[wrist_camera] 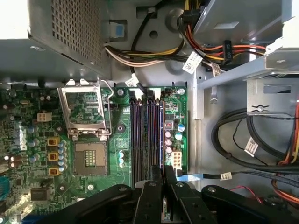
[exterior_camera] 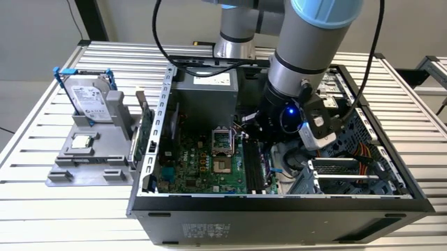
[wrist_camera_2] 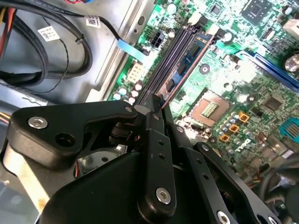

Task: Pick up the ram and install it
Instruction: 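Insert the ram into the slot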

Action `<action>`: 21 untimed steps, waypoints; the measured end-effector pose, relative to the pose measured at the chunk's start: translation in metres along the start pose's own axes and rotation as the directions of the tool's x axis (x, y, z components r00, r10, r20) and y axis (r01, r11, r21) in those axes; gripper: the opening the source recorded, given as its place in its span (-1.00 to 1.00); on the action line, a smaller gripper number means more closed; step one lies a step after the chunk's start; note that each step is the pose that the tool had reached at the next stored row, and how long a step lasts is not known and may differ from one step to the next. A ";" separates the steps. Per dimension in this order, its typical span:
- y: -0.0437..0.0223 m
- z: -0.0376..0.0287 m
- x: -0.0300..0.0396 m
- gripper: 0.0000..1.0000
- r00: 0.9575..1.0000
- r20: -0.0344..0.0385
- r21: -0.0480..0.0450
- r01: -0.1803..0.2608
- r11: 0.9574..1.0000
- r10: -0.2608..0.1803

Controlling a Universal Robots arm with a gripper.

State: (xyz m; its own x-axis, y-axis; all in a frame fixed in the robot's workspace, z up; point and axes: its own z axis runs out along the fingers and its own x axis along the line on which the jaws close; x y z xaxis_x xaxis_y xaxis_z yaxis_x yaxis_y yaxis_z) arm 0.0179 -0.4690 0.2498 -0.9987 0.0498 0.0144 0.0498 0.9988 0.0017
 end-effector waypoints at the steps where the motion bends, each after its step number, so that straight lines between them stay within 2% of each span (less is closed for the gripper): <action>1: 0.0000 0.0018 -0.0001 -1.00 1.000 0.000 0.000 0.000 1.000 0.000; 6: 0.0000 0.0110 -0.0002 -1.00 1.000 0.000 0.000 0.000 1.000 0.000; 21: 0.0000 0.0264 -0.0004 -1.00 1.000 0.000 0.001 0.000 1.000 0.000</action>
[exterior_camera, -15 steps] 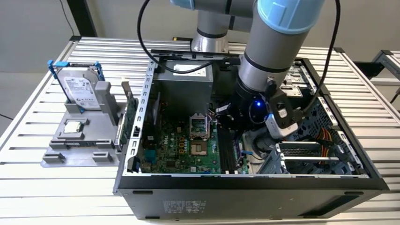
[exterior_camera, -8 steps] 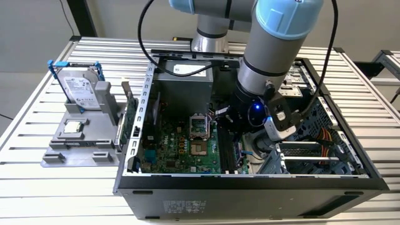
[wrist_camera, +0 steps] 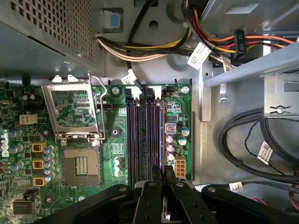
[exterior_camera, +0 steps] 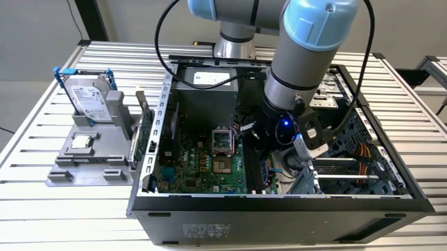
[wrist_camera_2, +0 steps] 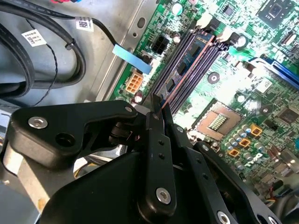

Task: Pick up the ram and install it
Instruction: 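Insert the ram into the slot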

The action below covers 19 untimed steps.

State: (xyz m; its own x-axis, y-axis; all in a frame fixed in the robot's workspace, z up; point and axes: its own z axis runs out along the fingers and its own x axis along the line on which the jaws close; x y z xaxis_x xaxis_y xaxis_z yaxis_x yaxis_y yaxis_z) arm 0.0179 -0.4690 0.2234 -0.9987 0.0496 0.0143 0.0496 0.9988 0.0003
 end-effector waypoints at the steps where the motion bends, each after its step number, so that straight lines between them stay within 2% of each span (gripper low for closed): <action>1: 0.0000 0.0007 0.0000 -1.00 1.000 0.000 0.000 0.000 1.000 0.000; 19: 0.0002 0.0064 0.0003 -1.00 1.000 0.000 0.000 0.005 1.000 -0.005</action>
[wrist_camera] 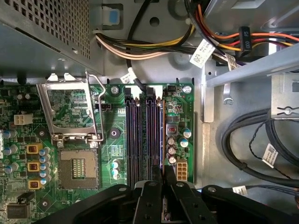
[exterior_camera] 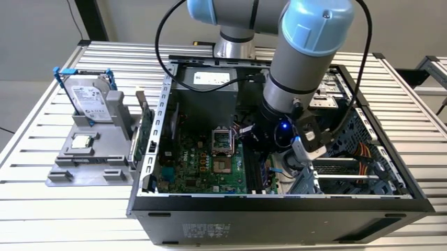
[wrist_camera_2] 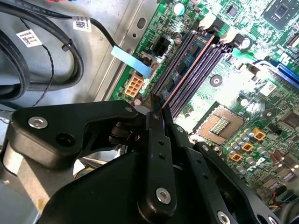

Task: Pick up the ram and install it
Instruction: 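Insert the ram into the slot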

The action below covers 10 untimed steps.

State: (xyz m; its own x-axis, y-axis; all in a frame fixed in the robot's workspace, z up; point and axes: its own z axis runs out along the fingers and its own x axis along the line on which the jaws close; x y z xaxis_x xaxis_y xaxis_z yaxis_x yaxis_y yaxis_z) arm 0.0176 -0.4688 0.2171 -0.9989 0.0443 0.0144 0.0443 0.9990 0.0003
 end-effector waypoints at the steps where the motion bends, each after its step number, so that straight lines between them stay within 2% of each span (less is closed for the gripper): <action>1: 0.0000 0.0000 0.0001 -1.00 1.000 0.000 0.000 0.000 1.000 0.000; 10: 0.0003 0.0019 0.0011 -1.00 1.000 0.000 0.000 0.003 1.000 -0.003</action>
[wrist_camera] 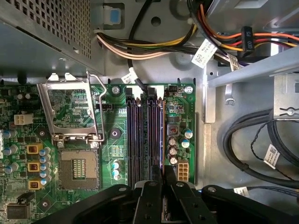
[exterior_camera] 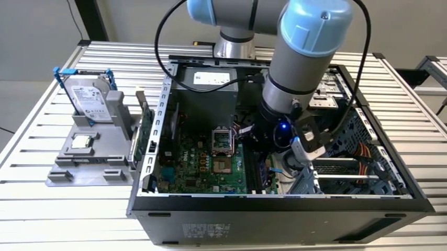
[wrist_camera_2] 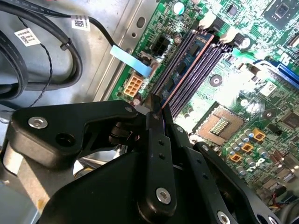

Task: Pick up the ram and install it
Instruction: 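Insert the ram into the slot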

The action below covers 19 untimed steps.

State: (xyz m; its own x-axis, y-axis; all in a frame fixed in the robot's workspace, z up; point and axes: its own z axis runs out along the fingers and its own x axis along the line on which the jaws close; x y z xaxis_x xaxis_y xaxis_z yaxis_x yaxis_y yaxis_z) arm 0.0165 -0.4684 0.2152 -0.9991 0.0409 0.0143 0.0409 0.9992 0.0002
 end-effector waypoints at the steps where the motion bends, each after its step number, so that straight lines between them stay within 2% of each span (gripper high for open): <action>1: 0.0000 0.0002 0.0002 -1.00 1.000 0.000 0.000 0.001 1.000 -0.001; 19: 0.0003 0.0021 0.0006 -1.00 1.000 0.000 0.000 0.003 1.000 -0.003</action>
State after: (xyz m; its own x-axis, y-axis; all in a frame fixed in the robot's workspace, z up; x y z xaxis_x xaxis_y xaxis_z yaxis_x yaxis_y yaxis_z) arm 0.0159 -0.4681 0.2131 -0.9992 0.0384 0.0146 0.0384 0.9993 0.0002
